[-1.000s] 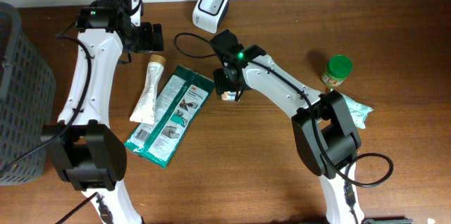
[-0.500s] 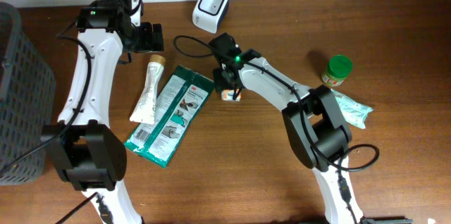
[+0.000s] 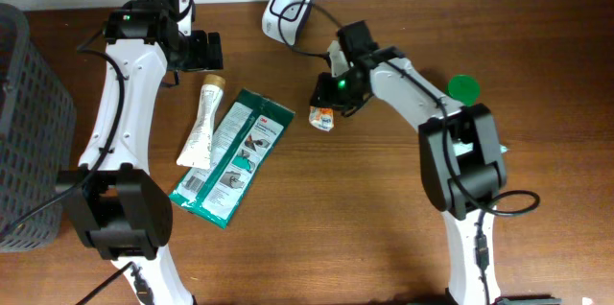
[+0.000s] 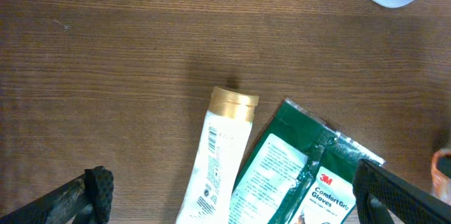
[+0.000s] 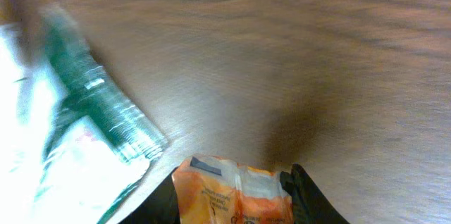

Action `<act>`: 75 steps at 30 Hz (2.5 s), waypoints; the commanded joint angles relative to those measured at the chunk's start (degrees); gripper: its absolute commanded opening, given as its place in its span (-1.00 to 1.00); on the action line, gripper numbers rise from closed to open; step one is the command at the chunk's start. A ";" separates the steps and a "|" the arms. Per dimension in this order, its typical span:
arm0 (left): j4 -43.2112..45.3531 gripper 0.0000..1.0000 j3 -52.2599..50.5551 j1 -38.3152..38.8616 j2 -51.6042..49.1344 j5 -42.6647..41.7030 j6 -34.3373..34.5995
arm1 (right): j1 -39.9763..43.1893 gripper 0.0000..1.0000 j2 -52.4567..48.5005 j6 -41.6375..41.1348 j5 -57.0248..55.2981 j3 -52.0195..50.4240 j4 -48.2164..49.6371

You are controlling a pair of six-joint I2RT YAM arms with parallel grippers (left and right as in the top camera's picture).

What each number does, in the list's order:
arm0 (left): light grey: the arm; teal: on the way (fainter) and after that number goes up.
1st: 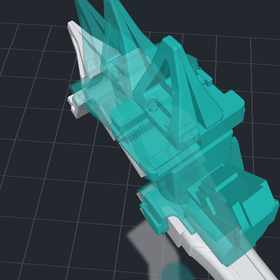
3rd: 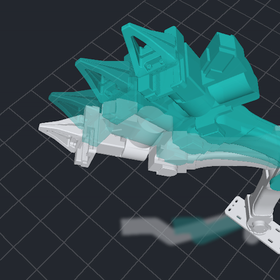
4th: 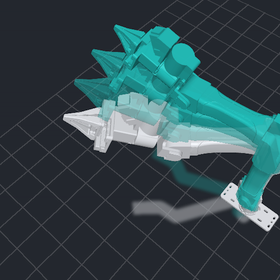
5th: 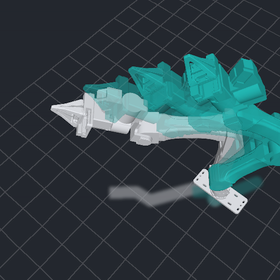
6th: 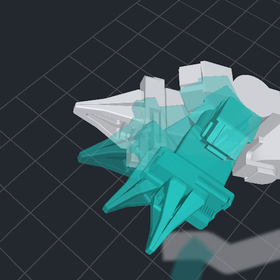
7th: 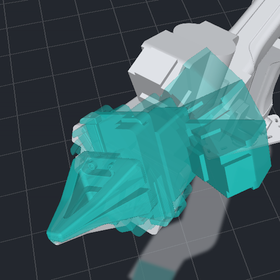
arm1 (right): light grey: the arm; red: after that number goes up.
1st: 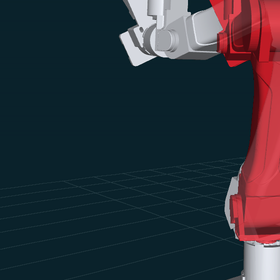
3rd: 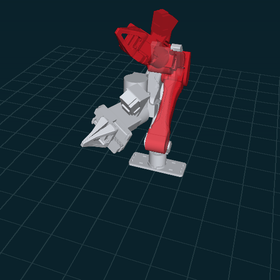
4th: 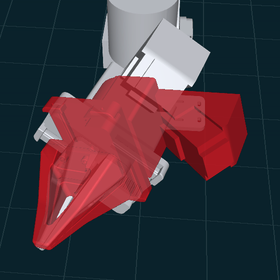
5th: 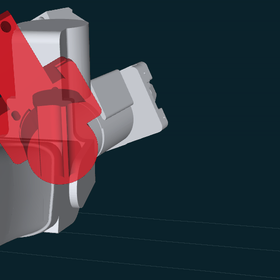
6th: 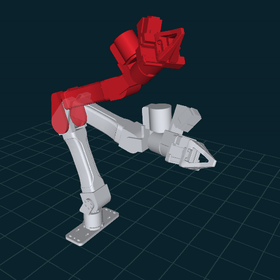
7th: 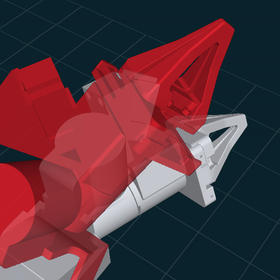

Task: Scan the item barcode
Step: 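Lift the orange packet up under the white scanner with right gripper, then carry the orange packet right and drop it near the jar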

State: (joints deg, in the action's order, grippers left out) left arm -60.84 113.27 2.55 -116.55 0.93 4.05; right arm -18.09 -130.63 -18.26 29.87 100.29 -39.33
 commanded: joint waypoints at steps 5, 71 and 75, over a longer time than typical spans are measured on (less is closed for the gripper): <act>0.07 0.98 1.01 -0.22 1.62 0.39 -0.70 | 2.75 -0.40 14.88 9.25 20.72 0.92 -7.37; 0.07 0.99 1.01 -0.22 1.62 0.39 -0.72 | -1.66 -0.68 -3.30 43.21 -24.74 9.31 65.02; 0.07 0.99 1.01 -0.22 1.62 0.39 -0.72 | -1.09 -0.69 4.63 31.04 -24.00 9.31 47.78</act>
State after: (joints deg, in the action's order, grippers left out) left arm -60.77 113.27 2.55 -116.55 1.10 4.05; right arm -19.62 -134.41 25.93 6.39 108.75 14.98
